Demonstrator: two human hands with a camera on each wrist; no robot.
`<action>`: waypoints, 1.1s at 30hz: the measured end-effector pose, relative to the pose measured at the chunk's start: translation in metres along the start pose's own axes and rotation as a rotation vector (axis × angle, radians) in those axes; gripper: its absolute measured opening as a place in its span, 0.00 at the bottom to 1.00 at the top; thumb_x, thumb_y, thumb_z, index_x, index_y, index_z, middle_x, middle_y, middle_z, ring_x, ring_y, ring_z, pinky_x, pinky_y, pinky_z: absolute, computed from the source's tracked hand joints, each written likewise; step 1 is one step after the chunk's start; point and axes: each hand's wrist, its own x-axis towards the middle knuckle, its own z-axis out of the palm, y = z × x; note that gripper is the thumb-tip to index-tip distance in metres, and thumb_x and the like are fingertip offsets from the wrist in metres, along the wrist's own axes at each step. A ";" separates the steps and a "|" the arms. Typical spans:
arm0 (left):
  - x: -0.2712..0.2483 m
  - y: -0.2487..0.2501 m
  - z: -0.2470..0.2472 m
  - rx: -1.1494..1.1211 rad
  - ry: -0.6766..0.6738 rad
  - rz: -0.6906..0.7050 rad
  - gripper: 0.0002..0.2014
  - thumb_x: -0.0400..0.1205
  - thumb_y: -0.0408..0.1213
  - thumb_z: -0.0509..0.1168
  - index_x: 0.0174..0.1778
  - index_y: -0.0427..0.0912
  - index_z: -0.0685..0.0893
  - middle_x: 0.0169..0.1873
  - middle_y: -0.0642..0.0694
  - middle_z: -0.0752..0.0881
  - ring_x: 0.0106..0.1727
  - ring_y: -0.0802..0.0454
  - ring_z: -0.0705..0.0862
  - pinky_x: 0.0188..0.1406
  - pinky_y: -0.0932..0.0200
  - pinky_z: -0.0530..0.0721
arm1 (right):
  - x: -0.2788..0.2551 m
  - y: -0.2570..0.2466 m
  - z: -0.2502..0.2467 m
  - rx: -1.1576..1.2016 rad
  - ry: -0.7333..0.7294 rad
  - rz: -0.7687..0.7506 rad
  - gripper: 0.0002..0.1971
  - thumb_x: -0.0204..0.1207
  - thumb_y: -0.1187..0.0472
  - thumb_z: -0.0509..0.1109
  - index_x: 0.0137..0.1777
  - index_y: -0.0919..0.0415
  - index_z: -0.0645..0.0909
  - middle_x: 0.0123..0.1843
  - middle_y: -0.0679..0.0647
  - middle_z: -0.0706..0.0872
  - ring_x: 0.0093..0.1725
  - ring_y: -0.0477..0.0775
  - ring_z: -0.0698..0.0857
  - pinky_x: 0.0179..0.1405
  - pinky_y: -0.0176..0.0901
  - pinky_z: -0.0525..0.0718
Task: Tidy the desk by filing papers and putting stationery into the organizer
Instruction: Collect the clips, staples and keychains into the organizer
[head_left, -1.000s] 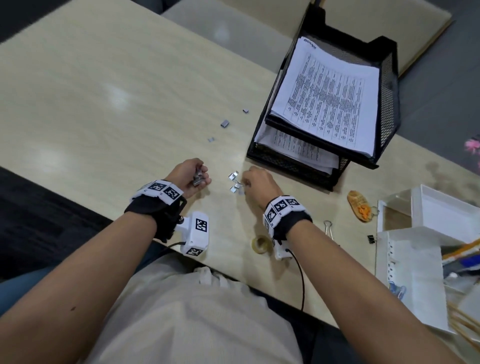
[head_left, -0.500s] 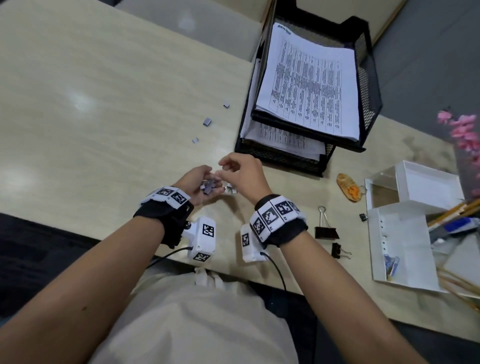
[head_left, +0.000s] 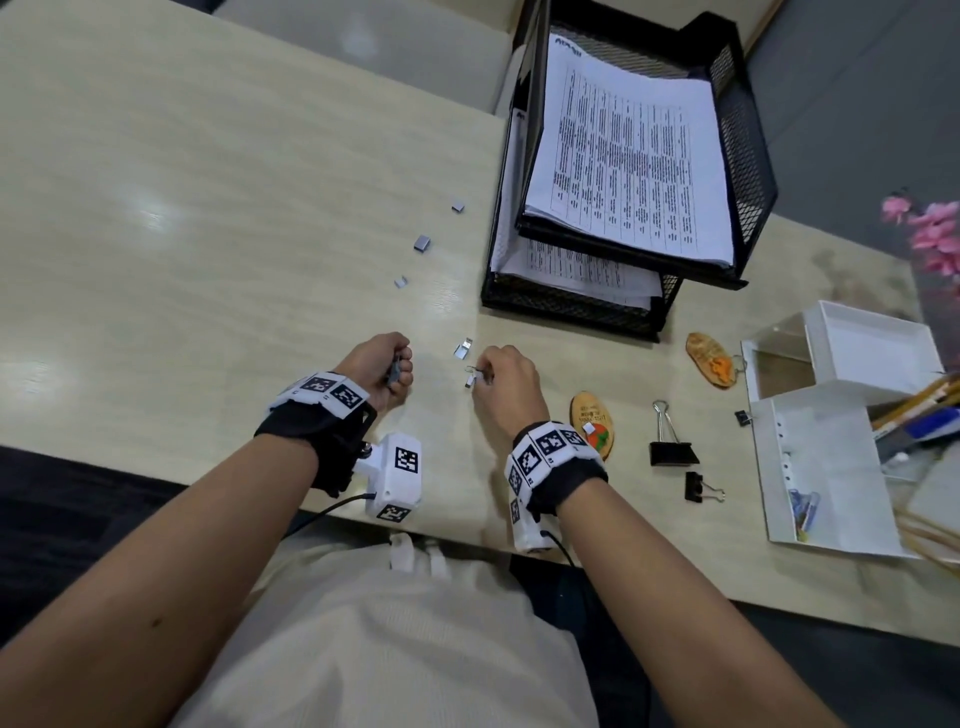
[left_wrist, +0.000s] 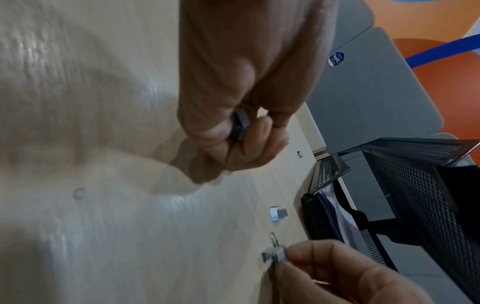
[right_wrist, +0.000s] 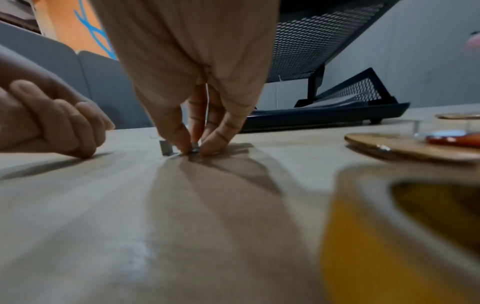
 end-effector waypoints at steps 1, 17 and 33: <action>-0.001 0.000 0.000 0.000 0.000 -0.003 0.18 0.83 0.38 0.49 0.25 0.46 0.64 0.07 0.53 0.67 0.06 0.60 0.64 0.08 0.78 0.57 | 0.000 0.001 0.000 0.002 0.002 0.021 0.06 0.71 0.72 0.64 0.45 0.70 0.81 0.49 0.64 0.82 0.49 0.62 0.80 0.43 0.41 0.69; 0.004 -0.003 0.017 -0.087 -0.198 -0.023 0.15 0.86 0.40 0.51 0.37 0.37 0.75 0.34 0.43 0.79 0.25 0.54 0.83 0.20 0.65 0.85 | -0.004 -0.046 -0.010 0.414 0.074 0.057 0.04 0.66 0.72 0.73 0.41 0.66 0.84 0.36 0.55 0.81 0.35 0.48 0.77 0.30 0.19 0.72; 0.006 0.006 0.004 0.101 -0.352 0.028 0.12 0.86 0.29 0.49 0.45 0.33 0.77 0.34 0.40 0.78 0.23 0.57 0.78 0.18 0.73 0.77 | -0.016 -0.006 0.008 0.043 0.028 0.096 0.07 0.74 0.69 0.64 0.47 0.68 0.83 0.49 0.58 0.78 0.48 0.54 0.76 0.45 0.35 0.67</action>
